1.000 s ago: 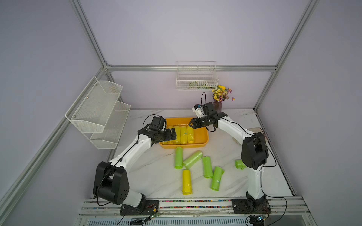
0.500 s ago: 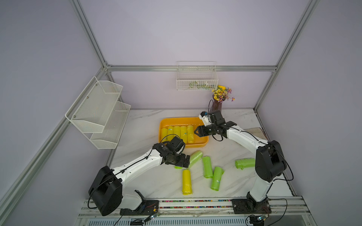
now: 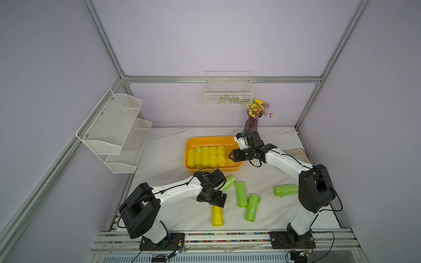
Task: Put the roll of trash bags into the storage box
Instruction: Pick up the roll of trash bags from the center of the board.
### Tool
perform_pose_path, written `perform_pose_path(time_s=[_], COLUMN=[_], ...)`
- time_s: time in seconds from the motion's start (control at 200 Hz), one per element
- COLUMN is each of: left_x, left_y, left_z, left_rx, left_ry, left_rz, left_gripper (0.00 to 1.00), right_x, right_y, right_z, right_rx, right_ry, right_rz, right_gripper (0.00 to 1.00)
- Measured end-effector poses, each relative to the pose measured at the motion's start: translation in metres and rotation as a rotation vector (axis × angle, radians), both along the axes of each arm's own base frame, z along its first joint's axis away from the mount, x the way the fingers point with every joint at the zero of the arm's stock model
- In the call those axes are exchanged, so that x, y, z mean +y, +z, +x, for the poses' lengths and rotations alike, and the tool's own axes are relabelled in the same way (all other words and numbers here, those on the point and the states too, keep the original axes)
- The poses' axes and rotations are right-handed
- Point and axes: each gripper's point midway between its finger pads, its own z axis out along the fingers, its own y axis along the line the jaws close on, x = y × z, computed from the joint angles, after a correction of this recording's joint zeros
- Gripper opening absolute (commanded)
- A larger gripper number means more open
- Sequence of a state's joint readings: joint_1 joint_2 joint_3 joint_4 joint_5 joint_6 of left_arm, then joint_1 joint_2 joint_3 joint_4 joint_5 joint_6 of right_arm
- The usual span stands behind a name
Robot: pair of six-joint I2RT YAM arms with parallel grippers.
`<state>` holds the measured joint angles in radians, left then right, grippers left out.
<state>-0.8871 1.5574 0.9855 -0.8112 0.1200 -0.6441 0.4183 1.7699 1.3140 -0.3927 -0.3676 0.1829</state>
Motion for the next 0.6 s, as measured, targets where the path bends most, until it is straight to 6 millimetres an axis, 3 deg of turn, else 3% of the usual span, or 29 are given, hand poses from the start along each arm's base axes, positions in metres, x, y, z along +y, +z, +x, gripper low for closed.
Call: perform_pose_path(time_s=[0.215, 0.435, 0.6], left_x=[-0.006, -0.010, -0.013], left_y=[-0.009, -0.015, -0.017], left_z=[-0.003, -0.008, -0.012], left_rx=[0.037, 0.075, 0.095], left_ry=[-0.004, 0.004, 0.006], left_rz=[0.014, 0.018, 0.014], left_gripper=[0.92, 0.70, 0.61], right_x=[-0.004, -0.007, -0.010], right_y=[-0.001, -0.004, -0.003], right_z=[0.002, 0.002, 0.004], right_rx=[0.002, 0.009, 0.009], right_ry=[-0.012, -0.022, -0.030], right_rz=[0.003, 0.004, 0.004], right_gripper=[0.63, 0.63, 0.63])
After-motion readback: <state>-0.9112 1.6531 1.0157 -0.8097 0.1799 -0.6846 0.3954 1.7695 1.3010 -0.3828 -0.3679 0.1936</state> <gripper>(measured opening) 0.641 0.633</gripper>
